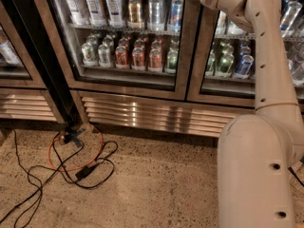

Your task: Open left fridge door

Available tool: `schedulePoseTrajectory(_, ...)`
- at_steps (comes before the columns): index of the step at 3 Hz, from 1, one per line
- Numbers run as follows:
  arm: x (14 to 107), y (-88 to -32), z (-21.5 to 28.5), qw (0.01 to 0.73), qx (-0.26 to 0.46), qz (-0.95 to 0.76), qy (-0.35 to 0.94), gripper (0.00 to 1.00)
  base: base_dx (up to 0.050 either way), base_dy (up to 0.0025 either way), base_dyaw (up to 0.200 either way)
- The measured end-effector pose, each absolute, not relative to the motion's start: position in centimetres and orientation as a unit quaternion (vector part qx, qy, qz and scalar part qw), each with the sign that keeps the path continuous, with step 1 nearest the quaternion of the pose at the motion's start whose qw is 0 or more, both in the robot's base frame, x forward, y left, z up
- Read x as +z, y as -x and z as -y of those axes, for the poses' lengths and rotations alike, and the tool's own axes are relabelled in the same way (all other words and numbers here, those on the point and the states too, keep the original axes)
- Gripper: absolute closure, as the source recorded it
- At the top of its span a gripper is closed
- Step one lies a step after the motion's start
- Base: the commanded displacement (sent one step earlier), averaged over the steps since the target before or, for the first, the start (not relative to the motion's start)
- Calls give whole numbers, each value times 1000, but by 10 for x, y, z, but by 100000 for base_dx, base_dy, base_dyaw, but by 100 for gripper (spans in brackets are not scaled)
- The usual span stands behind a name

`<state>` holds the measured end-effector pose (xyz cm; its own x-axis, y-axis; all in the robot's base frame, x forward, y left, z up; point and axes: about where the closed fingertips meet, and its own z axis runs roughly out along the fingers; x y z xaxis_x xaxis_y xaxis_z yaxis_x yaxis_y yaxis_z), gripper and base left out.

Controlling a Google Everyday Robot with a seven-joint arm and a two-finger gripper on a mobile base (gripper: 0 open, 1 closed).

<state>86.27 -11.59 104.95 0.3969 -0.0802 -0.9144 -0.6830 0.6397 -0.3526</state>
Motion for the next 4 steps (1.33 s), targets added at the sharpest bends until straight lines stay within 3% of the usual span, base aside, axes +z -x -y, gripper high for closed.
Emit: schedulePoseTrajectory(4,1050,-866,129,748,201,-511,374,100,0,0,0)
